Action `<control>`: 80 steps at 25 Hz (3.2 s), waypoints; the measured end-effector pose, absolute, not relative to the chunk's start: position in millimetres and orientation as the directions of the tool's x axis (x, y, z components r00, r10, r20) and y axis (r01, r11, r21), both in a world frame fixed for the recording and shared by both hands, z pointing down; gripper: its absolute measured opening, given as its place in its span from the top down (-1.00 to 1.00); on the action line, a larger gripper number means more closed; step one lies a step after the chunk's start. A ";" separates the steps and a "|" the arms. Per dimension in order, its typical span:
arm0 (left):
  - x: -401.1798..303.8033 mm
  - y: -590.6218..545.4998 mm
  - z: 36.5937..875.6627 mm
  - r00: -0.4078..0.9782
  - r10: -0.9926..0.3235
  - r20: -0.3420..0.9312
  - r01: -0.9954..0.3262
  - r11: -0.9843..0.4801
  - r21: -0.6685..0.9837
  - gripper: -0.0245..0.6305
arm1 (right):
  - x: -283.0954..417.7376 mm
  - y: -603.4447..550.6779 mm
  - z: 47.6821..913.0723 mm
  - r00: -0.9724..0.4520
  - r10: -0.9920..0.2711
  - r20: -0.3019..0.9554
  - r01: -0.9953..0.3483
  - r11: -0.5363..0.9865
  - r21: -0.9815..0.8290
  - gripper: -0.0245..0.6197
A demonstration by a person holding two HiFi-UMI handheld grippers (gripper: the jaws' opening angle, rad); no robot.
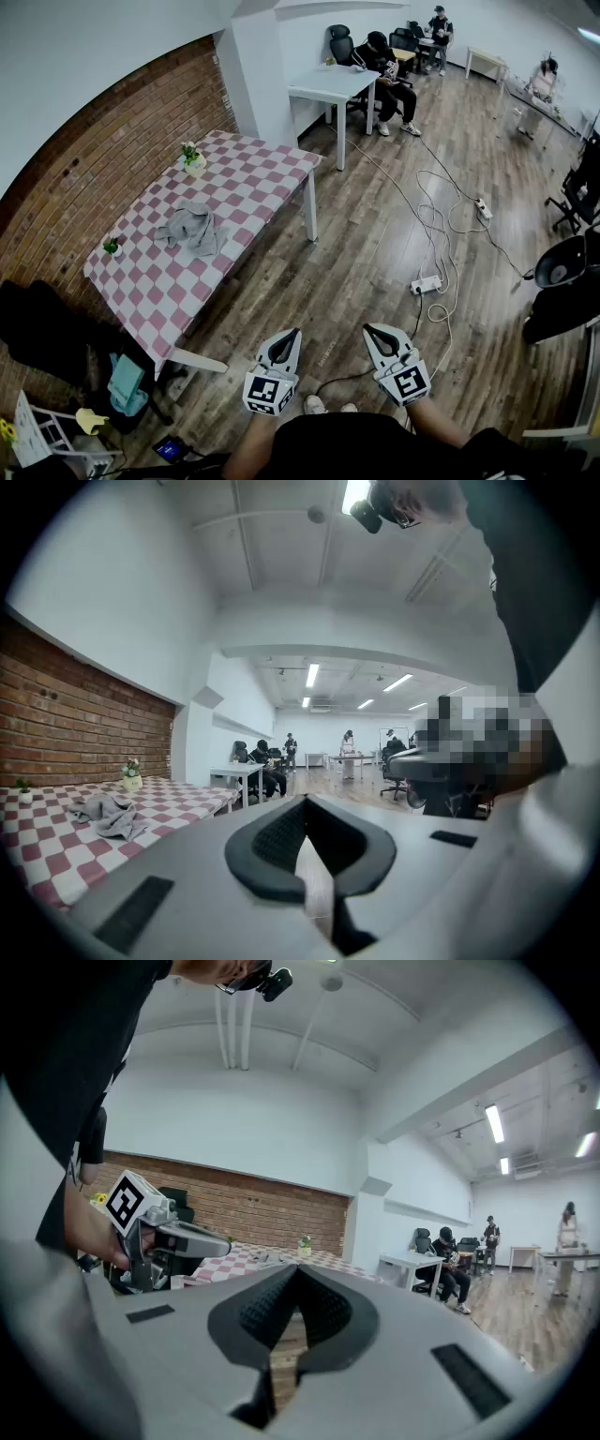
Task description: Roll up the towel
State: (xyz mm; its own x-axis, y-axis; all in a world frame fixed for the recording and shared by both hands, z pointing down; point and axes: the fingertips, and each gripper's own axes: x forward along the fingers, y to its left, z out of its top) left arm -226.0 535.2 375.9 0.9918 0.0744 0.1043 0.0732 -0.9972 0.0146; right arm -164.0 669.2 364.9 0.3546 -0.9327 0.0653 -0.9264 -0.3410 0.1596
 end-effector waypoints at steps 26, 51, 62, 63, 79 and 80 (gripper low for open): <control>-254.5 450.6 385.1 0.994 -0.051 0.094 -0.054 -0.998 0.028 0.12 | -176.4 594.7 363.3 0.315 -0.948 0.040 -0.931 -0.301 0.207 0.33; -186.9 312.3 425.8 0.913 -0.338 0.230 -0.342 -0.939 -0.022 -0.84 | -57.8 410.4 401.1 -0.034 -0.995 0.093 -0.978 0.053 0.203 -0.91; -179.3 271.2 450.7 0.842 -0.423 0.335 -0.418 -0.904 -0.090 -0.75 | -41.8 339.0 418.8 -0.268 -0.950 0.158 -0.910 0.303 0.283 -0.91; -179.8 266.9 452.8 0.837 -0.426 0.343 -0.418 -0.903 -0.103 -0.73 | -41.6 334.5 421.0 -0.276 -0.944 0.179 -0.904 0.318 0.286 -0.91; -194.1 114.9 491.8 0.770 -0.417 0.484 -0.327 -0.908 -0.262 -0.56 | -47.4 191.1 464.7 -0.334 -0.891 0.306 -0.855 0.423 0.298 -0.91; -193.7 105.5 494.9 0.769 -0.406 0.494 -0.311 -0.912 -0.267 -0.56 | -46.2 181.9 469.8 -0.336 -0.886 0.320 -0.851 0.431 0.301 -0.91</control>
State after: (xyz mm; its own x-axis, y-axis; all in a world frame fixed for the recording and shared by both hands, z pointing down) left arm -193.7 105.5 494.9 0.7689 -0.4064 0.4936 -0.3111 -0.9122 -0.2665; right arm -46.2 181.9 469.8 -0.3358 -0.8857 0.3205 -0.8506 0.4313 0.3008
